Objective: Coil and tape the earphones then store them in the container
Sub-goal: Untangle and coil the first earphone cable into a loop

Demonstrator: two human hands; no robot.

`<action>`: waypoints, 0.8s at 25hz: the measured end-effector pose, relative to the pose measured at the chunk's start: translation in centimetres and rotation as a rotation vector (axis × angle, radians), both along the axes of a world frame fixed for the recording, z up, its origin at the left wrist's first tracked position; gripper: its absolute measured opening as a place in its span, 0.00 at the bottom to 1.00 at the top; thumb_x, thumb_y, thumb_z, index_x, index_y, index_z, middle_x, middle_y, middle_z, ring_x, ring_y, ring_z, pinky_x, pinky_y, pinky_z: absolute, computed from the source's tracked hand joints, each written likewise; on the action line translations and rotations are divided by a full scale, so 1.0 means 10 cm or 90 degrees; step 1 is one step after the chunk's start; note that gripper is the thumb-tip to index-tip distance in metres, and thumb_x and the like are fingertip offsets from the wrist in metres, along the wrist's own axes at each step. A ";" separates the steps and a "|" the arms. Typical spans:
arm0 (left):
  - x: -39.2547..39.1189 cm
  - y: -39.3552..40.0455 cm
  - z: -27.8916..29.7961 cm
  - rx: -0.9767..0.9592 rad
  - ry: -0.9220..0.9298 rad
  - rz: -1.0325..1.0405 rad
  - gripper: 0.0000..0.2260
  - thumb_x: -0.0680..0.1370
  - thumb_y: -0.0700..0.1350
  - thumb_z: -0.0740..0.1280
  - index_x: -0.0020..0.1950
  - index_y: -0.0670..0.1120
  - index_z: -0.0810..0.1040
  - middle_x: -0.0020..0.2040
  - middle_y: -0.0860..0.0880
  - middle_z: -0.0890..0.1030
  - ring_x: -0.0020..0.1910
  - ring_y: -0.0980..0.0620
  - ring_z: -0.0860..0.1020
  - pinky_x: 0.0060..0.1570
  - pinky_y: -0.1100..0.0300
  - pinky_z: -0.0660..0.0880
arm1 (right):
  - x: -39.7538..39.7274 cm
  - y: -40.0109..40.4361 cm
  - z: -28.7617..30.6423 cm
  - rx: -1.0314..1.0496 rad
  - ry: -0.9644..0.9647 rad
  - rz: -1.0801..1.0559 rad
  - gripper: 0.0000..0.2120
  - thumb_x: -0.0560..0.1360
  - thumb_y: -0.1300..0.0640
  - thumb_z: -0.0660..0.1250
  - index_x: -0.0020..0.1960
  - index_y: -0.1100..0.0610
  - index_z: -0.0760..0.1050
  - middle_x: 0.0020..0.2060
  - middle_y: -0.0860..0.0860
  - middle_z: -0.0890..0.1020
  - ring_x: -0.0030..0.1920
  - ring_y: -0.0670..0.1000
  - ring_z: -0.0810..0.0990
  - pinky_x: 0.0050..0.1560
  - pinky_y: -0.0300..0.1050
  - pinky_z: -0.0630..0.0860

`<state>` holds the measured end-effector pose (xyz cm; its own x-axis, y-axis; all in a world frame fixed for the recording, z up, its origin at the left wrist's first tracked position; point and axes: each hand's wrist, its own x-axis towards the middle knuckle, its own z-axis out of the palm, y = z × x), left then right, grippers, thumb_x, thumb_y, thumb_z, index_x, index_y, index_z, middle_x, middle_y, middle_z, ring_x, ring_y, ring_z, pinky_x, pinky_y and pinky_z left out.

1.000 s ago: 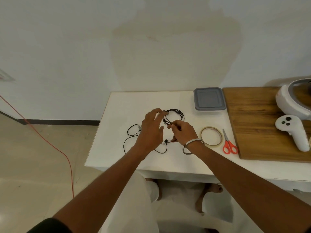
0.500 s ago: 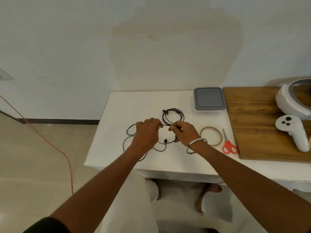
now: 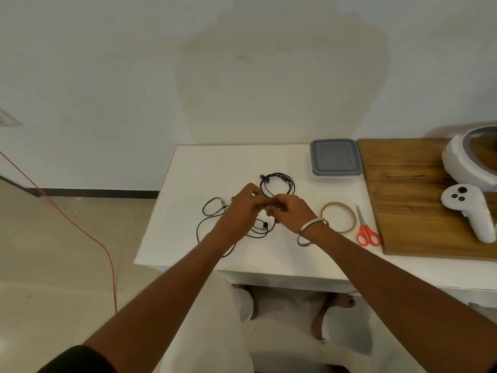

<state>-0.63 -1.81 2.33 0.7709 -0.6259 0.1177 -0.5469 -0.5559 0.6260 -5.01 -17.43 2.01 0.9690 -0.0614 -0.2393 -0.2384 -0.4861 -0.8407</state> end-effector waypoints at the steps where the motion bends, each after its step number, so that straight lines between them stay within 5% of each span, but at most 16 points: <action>1: -0.01 -0.01 0.02 -0.026 0.017 0.002 0.14 0.78 0.32 0.62 0.60 0.44 0.80 0.47 0.50 0.73 0.41 0.60 0.73 0.43 0.73 0.68 | 0.01 -0.01 0.00 0.055 0.025 -0.015 0.12 0.76 0.55 0.66 0.58 0.58 0.76 0.40 0.51 0.83 0.34 0.48 0.78 0.40 0.41 0.76; 5: -0.08 -0.01 0.03 -0.130 0.235 0.069 0.27 0.79 0.38 0.64 0.74 0.53 0.57 0.53 0.49 0.75 0.47 0.55 0.80 0.45 0.66 0.76 | 0.00 0.02 -0.03 0.283 0.035 -0.119 0.20 0.75 0.64 0.67 0.65 0.60 0.67 0.35 0.57 0.82 0.29 0.51 0.79 0.30 0.41 0.76; 8: -0.11 0.03 0.01 -0.011 0.317 0.065 0.14 0.81 0.44 0.60 0.67 0.50 0.69 0.47 0.49 0.82 0.46 0.54 0.81 0.45 0.64 0.73 | 0.03 0.01 -0.07 0.349 0.012 -0.240 0.27 0.75 0.66 0.66 0.69 0.56 0.58 0.35 0.59 0.81 0.30 0.54 0.79 0.31 0.44 0.78; 10: -0.09 0.04 0.02 0.064 0.235 0.052 0.09 0.82 0.45 0.59 0.54 0.49 0.79 0.35 0.48 0.79 0.35 0.49 0.79 0.38 0.61 0.73 | 0.04 -0.04 -0.07 0.238 0.019 -0.251 0.26 0.75 0.63 0.67 0.68 0.55 0.60 0.37 0.59 0.82 0.30 0.53 0.79 0.33 0.43 0.79; 12: -0.05 0.04 0.04 0.059 0.184 0.063 0.11 0.82 0.44 0.59 0.50 0.47 0.82 0.28 0.52 0.72 0.28 0.53 0.73 0.35 0.63 0.73 | 0.02 -0.09 -0.08 -0.027 0.002 -0.175 0.21 0.76 0.56 0.65 0.67 0.55 0.65 0.44 0.58 0.80 0.37 0.52 0.78 0.42 0.44 0.78; 16: 0.00 -0.03 0.17 0.041 0.139 0.044 0.13 0.82 0.43 0.59 0.47 0.43 0.81 0.26 0.56 0.69 0.24 0.61 0.70 0.29 0.73 0.64 | -0.01 -0.04 -0.03 -0.260 -0.135 0.032 0.18 0.74 0.61 0.62 0.63 0.52 0.72 0.57 0.53 0.72 0.58 0.54 0.70 0.59 0.51 0.70; 18: 0.02 -0.04 0.21 0.039 0.133 0.027 0.13 0.83 0.44 0.58 0.46 0.43 0.81 0.28 0.56 0.71 0.26 0.61 0.71 0.30 0.72 0.64 | 0.00 -0.02 0.03 -0.284 -0.144 0.125 0.13 0.75 0.61 0.61 0.58 0.51 0.74 0.52 0.47 0.78 0.55 0.50 0.74 0.63 0.53 0.66; 20: 0.05 -0.02 0.22 0.042 0.139 0.040 0.13 0.83 0.46 0.59 0.45 0.44 0.79 0.28 0.56 0.72 0.26 0.61 0.71 0.29 0.71 0.64 | 0.00 -0.04 0.03 -0.271 -0.161 0.126 0.10 0.79 0.59 0.58 0.54 0.51 0.75 0.39 0.43 0.80 0.41 0.46 0.78 0.62 0.55 0.66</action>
